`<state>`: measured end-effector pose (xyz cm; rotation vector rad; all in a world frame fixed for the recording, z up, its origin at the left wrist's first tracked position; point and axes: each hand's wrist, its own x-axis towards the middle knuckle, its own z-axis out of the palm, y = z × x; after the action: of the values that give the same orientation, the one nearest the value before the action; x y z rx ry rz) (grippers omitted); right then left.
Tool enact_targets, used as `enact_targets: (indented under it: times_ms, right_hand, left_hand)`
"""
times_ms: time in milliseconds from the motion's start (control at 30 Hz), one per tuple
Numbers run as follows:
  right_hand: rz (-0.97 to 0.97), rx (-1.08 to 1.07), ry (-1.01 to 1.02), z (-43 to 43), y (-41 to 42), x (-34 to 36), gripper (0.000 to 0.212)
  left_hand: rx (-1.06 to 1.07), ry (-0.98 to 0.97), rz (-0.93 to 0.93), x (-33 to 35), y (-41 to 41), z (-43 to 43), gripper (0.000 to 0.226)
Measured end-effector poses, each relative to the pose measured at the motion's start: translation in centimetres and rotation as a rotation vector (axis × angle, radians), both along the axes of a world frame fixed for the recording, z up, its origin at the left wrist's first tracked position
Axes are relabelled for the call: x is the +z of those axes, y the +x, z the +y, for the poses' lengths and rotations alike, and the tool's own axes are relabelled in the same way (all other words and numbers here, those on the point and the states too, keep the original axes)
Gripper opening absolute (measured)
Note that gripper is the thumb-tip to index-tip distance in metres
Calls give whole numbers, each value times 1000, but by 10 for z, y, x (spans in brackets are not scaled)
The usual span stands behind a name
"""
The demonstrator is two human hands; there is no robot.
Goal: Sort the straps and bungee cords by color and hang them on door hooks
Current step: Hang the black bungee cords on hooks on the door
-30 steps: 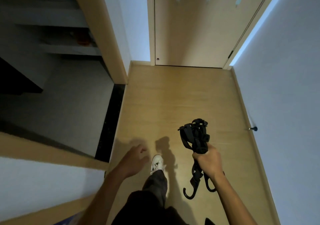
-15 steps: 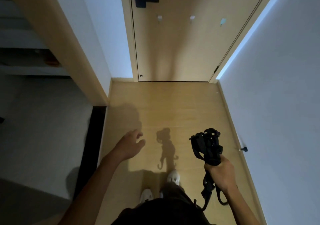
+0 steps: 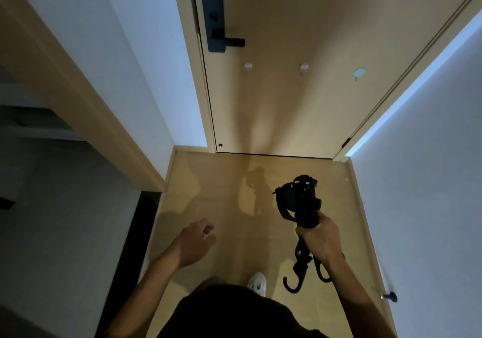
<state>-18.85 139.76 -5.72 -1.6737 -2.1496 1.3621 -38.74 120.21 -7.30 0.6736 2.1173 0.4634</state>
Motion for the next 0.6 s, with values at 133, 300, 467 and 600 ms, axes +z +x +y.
enact_targets:
  times_ms: [133,300,467,600]
  right_hand:
    - [31,22,-2,48,-46,11,19]
    - [14,9,-5,92,-90,9,23]
    - [0,-73,-13,132,-138,-4,26]
    - [-31,-147,-65,169,-187,3,23]
  left_hand:
    - [45,-10,18,1,-37,39,37]
    - [98,52,6,-1,-106,96,28]
    - [23,107,116,9,-191,172,27]
    - [39,171,128,25,-249,226,19]
